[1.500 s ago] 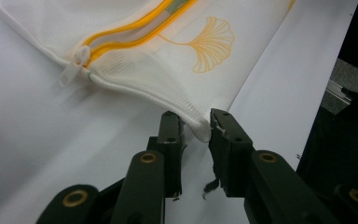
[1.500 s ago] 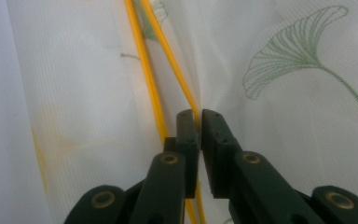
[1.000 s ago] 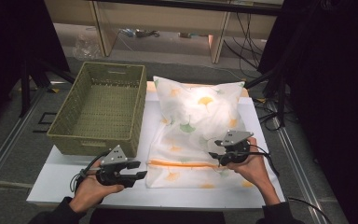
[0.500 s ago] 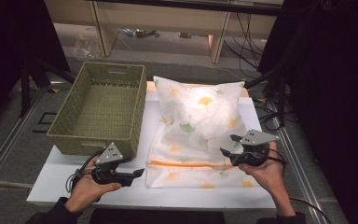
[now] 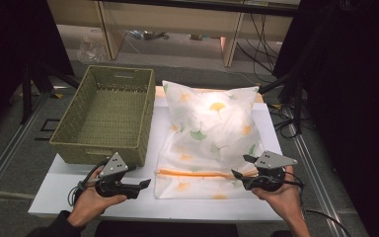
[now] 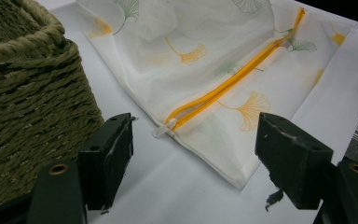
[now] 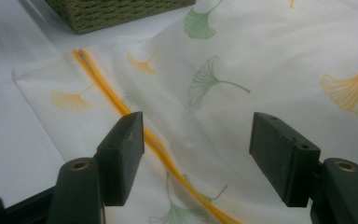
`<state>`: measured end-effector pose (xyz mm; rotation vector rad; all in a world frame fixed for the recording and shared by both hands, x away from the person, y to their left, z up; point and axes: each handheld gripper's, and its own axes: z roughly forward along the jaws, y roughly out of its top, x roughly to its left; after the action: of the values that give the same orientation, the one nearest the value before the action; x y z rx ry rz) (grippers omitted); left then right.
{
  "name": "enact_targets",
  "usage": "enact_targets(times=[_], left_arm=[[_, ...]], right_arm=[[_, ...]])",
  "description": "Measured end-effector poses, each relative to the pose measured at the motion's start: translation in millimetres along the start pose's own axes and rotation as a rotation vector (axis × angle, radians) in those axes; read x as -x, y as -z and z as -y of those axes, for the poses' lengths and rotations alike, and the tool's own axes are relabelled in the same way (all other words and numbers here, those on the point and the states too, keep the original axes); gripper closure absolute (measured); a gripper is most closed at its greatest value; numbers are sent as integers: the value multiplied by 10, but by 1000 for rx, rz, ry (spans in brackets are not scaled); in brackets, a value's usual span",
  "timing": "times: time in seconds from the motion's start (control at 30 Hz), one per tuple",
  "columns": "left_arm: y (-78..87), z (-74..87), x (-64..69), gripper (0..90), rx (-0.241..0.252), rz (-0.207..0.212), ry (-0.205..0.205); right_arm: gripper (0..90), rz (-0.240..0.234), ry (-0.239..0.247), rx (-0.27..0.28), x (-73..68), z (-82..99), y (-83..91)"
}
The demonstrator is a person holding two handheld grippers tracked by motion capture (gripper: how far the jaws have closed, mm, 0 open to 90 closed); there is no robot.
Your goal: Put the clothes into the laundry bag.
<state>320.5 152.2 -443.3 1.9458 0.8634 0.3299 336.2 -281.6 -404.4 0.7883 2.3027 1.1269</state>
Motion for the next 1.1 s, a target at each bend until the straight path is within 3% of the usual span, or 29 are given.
enact_targets(times=[0.13,0.27,0.33,0.37,0.4,0.43,0.47,0.53,0.63,0.8,0.97,1.0,1.1], left_arm=[[28,39,29,241,38,17,20],[82,86,62,202,66,20,36],[102,108,73,175,74,23,14],[108,119,90,154,75,17,12],[118,131,99,159,75,6,8],[126,148,104,155,80,6,9],[148,159,102,157,75,3,2],[165,177,103,156,78,0,12],[146,190,129,156,64,2,-3],[115,188,174,156,59,12,-22],[129,193,139,156,72,0,-3],[136,190,132,157,72,-1,-4],[134,191,133,157,69,-2,-5]], right_arm=[[357,-3,2,19,-90,49,57],[265,-26,-44,27,-152,114,100],[267,-69,-96,35,-179,182,99],[266,-70,-117,32,-201,215,111],[259,-94,-102,35,-199,257,120],[255,-111,-117,39,-209,292,139],[236,-111,-138,52,-217,331,156],[211,-99,-131,70,-229,392,185],[212,-104,-182,81,-238,455,196],[211,-71,-168,92,-225,459,178],[223,-56,-157,125,-195,454,193],[222,-64,-183,119,-209,451,202],[222,-55,-157,129,-188,452,199]])
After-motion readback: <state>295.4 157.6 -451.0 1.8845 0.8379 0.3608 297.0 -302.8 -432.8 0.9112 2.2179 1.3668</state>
